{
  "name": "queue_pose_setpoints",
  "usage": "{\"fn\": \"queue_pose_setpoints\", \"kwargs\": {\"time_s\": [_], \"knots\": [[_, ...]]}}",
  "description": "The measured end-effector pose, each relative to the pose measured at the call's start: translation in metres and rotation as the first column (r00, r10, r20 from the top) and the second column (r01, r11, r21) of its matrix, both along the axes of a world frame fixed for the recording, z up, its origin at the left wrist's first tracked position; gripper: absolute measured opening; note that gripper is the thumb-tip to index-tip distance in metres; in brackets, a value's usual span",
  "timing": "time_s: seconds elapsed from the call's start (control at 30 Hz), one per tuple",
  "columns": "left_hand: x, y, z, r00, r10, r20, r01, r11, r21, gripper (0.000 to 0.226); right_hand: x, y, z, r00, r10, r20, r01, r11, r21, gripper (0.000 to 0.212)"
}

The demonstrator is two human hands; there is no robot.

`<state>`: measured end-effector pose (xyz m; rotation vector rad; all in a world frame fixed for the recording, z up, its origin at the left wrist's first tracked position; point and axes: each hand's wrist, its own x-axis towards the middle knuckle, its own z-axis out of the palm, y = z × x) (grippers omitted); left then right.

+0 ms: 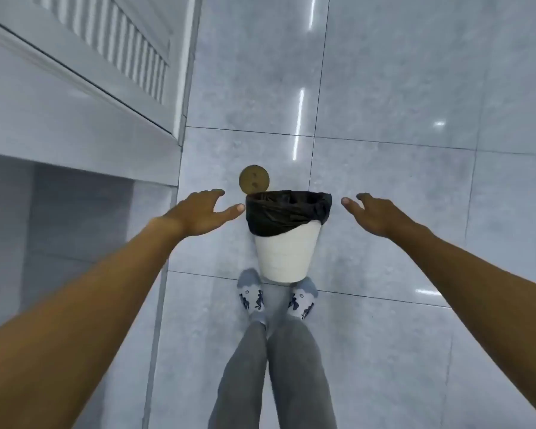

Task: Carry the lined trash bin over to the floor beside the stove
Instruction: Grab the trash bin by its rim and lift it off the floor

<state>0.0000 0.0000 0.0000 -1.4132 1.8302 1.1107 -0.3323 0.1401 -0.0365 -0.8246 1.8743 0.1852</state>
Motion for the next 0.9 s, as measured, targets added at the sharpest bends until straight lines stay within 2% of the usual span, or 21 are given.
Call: {"fn": "queue_pose_setpoints", "kwargs": {"time_s": [0.27,0.47,0.53,0.63,0.7,0.73,0.83,0.9], "knots": [[-0.013,-0.009,-0.135,0.999,0.038,-0.010,-0.037,0.997,0.073,0.095,0.015,-0.021,-0.125,0.993,-0.117,-0.024,0.117,0.993,0.014,0.083],[-0.016,-0.023,-0.225,0.990,0.140,0.003,-0.139,0.986,0.094,0.093,0.014,-0.048,-0.200,0.970,-0.240,-0.034,0.242,0.968,0.064,0.081],[-0.019,-0.028,-0.248,0.984,0.177,-0.008,-0.175,0.980,0.095,0.088,0.014,-0.053,-0.222,0.961,-0.274,-0.030,0.276,0.956,0.102,0.076],[-0.021,-0.034,-0.278,0.979,0.205,-0.013,-0.203,0.972,0.116,0.083,0.016,-0.062,-0.248,0.951,-0.307,-0.016,0.306,0.939,0.159,0.055],[-0.025,-0.036,-0.296,0.972,0.231,0.040,-0.234,0.964,0.128,0.070,0.017,-0.066,-0.264,0.959,-0.281,-0.039,0.284,0.945,0.160,0.036],[-0.029,-0.037,-0.303,0.963,0.259,0.072,-0.267,0.953,0.142,0.055,0.017,-0.067,-0.272,0.963,-0.262,-0.063,0.268,0.951,0.153,0.029],[-0.045,-0.036,-0.314,0.901,0.418,0.116,-0.433,0.878,0.205,0.017,0.015,-0.071,-0.285,0.967,-0.213,-0.137,0.236,0.956,0.174,0.019],[-0.051,-0.036,-0.314,0.881,0.459,0.111,-0.472,0.845,0.253,0.019,0.015,-0.071,-0.285,0.971,-0.197,-0.136,0.222,0.954,0.202,0.021]]}}
